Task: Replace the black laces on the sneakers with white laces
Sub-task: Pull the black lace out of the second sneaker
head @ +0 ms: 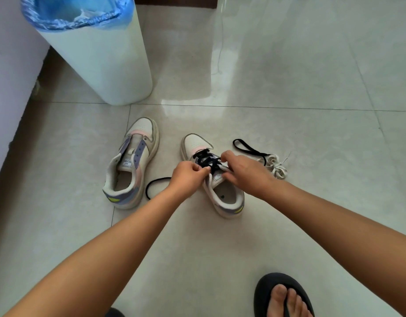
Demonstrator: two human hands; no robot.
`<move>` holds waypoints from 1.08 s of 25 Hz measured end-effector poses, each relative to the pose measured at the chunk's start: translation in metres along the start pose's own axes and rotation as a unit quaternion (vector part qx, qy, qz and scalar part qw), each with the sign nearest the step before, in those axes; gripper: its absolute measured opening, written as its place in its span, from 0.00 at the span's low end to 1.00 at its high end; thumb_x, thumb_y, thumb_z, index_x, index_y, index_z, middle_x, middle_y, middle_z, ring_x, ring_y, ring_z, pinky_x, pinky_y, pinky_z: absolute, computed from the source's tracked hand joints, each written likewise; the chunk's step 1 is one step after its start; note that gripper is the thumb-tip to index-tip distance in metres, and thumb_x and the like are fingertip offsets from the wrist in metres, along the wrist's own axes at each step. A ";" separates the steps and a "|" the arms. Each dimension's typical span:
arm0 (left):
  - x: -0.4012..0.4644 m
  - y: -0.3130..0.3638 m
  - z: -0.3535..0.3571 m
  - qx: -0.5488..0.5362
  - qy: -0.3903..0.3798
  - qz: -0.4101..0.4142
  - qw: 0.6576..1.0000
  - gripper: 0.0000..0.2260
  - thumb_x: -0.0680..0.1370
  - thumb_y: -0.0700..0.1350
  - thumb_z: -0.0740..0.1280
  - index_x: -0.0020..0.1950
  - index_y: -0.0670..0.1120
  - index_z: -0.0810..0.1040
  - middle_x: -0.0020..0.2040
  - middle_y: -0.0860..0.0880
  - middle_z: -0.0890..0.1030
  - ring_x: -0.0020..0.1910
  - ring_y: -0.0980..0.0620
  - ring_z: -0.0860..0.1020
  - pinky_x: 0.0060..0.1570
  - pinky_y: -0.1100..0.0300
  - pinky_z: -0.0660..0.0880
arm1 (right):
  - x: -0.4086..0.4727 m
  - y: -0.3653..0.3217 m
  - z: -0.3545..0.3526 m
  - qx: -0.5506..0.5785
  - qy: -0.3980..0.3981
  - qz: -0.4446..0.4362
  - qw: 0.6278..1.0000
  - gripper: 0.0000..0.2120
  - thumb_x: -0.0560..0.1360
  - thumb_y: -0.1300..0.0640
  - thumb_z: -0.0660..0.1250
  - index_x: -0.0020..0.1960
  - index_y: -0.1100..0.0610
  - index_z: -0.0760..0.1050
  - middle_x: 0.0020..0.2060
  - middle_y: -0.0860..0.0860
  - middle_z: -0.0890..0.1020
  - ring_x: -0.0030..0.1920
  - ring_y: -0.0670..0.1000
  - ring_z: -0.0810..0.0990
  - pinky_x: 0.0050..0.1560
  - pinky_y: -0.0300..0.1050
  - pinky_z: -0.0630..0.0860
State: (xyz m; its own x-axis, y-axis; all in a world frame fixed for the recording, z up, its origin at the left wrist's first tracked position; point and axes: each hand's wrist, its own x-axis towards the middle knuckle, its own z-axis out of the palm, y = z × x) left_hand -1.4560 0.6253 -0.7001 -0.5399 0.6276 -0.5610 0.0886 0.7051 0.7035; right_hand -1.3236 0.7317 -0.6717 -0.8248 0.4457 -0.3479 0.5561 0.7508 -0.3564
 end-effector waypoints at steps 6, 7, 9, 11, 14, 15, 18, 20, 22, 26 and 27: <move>-0.003 0.017 -0.008 0.304 -0.019 0.115 0.946 0.11 0.79 0.51 0.60 0.44 0.46 0.76 0.44 0.47 0.79 0.47 0.45 0.76 0.41 0.56 0.66 | 0.004 0.015 -0.003 -0.100 0.026 -0.038 0.994 0.11 0.77 0.58 0.62 0.58 0.59 0.68 0.47 0.55 0.78 0.48 0.58 0.76 0.40 0.50 0.70; -0.004 0.021 -0.010 0.384 0.000 0.153 0.911 0.10 0.79 0.50 0.60 0.47 0.46 0.76 0.47 0.47 0.79 0.49 0.45 0.77 0.43 0.56 0.66 | 0.006 0.019 -0.002 -0.149 0.080 -0.092 0.981 0.09 0.74 0.61 0.65 0.53 0.59 0.70 0.41 0.54 0.79 0.42 0.57 0.78 0.34 0.48 0.67; -0.007 0.019 -0.010 0.525 0.079 0.280 0.800 0.09 0.71 0.49 0.70 0.42 0.44 0.77 0.41 0.46 0.81 0.41 0.45 0.80 0.41 0.57 0.69 | 0.008 0.024 0.000 -0.224 0.160 -0.174 0.946 0.11 0.66 0.66 0.63 0.45 0.56 0.66 0.30 0.50 0.75 0.30 0.54 0.76 0.28 0.43 0.62; -0.005 0.006 -0.002 0.537 0.157 0.361 0.746 0.11 0.57 0.45 0.76 0.30 0.45 0.75 0.28 0.48 0.76 0.25 0.48 0.76 0.30 0.62 0.69 | 0.011 0.026 0.001 -0.260 0.190 -0.197 0.926 0.10 0.64 0.64 0.57 0.44 0.54 0.64 0.28 0.48 0.75 0.29 0.52 0.75 0.29 0.42 0.65; -0.007 -0.009 0.003 0.440 0.178 0.444 0.760 0.04 0.66 0.44 0.67 0.32 0.45 0.75 0.29 0.47 0.74 0.24 0.46 0.74 0.25 0.61 0.65 | 0.000 0.017 0.006 -0.236 0.253 -0.132 0.929 0.04 0.69 0.57 0.59 0.44 0.55 0.68 0.34 0.50 0.78 0.37 0.54 0.77 0.34 0.45 0.68; -0.009 -0.012 0.002 0.427 0.182 0.476 0.747 0.05 0.69 0.43 0.65 0.33 0.45 0.76 0.31 0.47 0.74 0.26 0.46 0.73 0.25 0.59 0.64 | -0.007 0.012 0.010 -0.210 0.269 -0.107 0.934 0.06 0.71 0.54 0.59 0.42 0.56 0.71 0.35 0.52 0.78 0.38 0.55 0.76 0.34 0.46 0.68; -0.011 -0.015 0.002 0.443 0.171 0.520 0.710 0.05 0.70 0.41 0.69 0.34 0.44 0.77 0.34 0.45 0.75 0.31 0.45 0.73 0.32 0.55 0.61 | -0.024 0.001 0.026 -0.173 0.264 -0.116 0.942 0.13 0.70 0.49 0.63 0.34 0.58 0.75 0.33 0.54 0.77 0.35 0.57 0.77 0.30 0.46 0.70; -0.010 -0.011 0.011 0.450 0.160 0.521 0.708 0.07 0.67 0.39 0.73 0.32 0.43 0.75 0.34 0.45 0.74 0.31 0.44 0.73 0.35 0.56 0.59 | -0.024 -0.001 0.030 -0.168 0.255 -0.129 0.943 0.12 0.64 0.52 0.74 0.32 0.59 0.74 0.31 0.55 0.77 0.33 0.57 0.77 0.28 0.44 0.70; -0.009 -0.006 0.017 0.448 0.145 0.518 0.714 0.09 0.65 0.38 0.75 0.32 0.43 0.75 0.35 0.44 0.74 0.32 0.45 0.72 0.36 0.56 0.58 | -0.019 0.002 0.027 -0.156 0.244 -0.119 0.950 0.16 0.56 0.56 0.81 0.31 0.60 0.74 0.31 0.55 0.78 0.31 0.57 0.78 0.27 0.44 0.71; 0.005 -0.016 -0.017 0.445 0.089 0.614 0.645 0.05 0.70 0.38 0.64 0.37 0.46 0.77 0.38 0.46 0.75 0.36 0.47 0.71 0.34 0.56 0.62 | -0.016 0.017 0.022 -0.173 0.265 -0.097 0.944 0.18 0.55 0.55 0.82 0.33 0.60 0.75 0.31 0.56 0.77 0.31 0.58 0.77 0.28 0.46 0.73; 0.007 -0.018 -0.025 0.469 0.077 0.622 0.622 0.05 0.70 0.38 0.62 0.38 0.47 0.77 0.38 0.46 0.75 0.35 0.47 0.72 0.33 0.56 0.64 | -0.018 0.019 0.021 -0.177 0.269 -0.096 0.942 0.18 0.56 0.54 0.82 0.33 0.60 0.75 0.30 0.56 0.77 0.31 0.57 0.76 0.28 0.46 0.72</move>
State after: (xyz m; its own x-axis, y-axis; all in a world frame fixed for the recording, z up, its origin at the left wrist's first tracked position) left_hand -1.4821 0.6086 -0.7054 0.3682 0.8919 0.2625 0.9285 -0.3676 -0.0529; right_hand -1.2960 0.7281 -0.6905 -0.8923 0.3965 0.2161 0.4013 0.9157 -0.0228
